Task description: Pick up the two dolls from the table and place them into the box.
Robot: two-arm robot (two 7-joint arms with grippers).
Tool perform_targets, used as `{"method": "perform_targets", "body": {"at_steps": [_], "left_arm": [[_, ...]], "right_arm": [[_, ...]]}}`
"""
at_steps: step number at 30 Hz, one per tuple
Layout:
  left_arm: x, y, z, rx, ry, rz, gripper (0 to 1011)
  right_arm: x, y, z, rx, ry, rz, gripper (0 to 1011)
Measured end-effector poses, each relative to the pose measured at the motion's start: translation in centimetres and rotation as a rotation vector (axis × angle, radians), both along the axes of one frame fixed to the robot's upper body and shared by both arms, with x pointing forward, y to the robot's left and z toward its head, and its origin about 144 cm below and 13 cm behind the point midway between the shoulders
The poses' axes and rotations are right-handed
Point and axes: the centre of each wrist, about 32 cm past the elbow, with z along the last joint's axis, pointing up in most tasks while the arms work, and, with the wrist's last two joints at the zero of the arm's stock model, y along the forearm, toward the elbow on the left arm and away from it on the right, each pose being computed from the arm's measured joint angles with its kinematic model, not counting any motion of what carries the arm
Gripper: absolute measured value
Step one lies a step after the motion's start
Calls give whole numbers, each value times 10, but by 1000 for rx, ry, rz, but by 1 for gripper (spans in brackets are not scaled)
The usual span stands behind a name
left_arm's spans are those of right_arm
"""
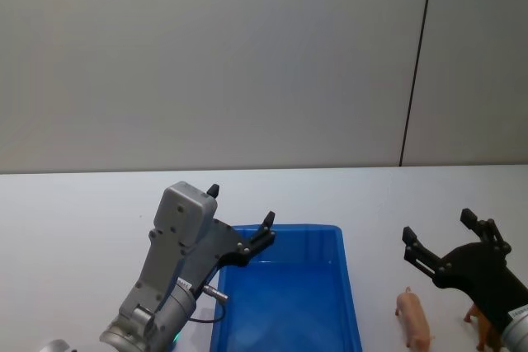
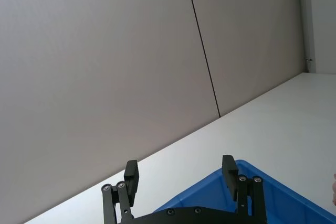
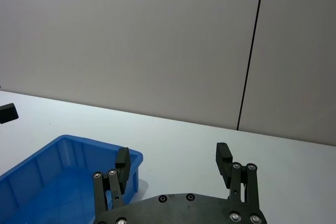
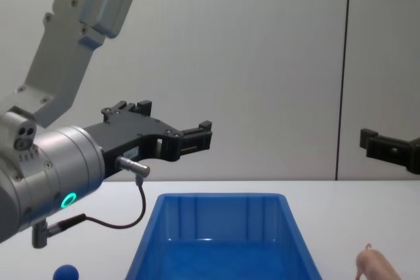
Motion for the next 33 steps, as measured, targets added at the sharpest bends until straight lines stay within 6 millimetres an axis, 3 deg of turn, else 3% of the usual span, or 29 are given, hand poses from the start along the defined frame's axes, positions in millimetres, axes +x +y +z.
{"method": "perform_targets", "body": {"at_steps": [10, 16, 33], "left_arm": [[0, 0, 0, 0, 0, 0, 1001], [0, 0, 0, 0, 0, 0, 1001], [0, 0, 0, 0, 0, 0, 1001]], "right_arm": [[0, -3, 0, 1, 2, 1, 1001], [-3, -15, -2, 6, 20, 5, 1001], [-28, -44, -8, -11, 102, -23, 1001]]}}
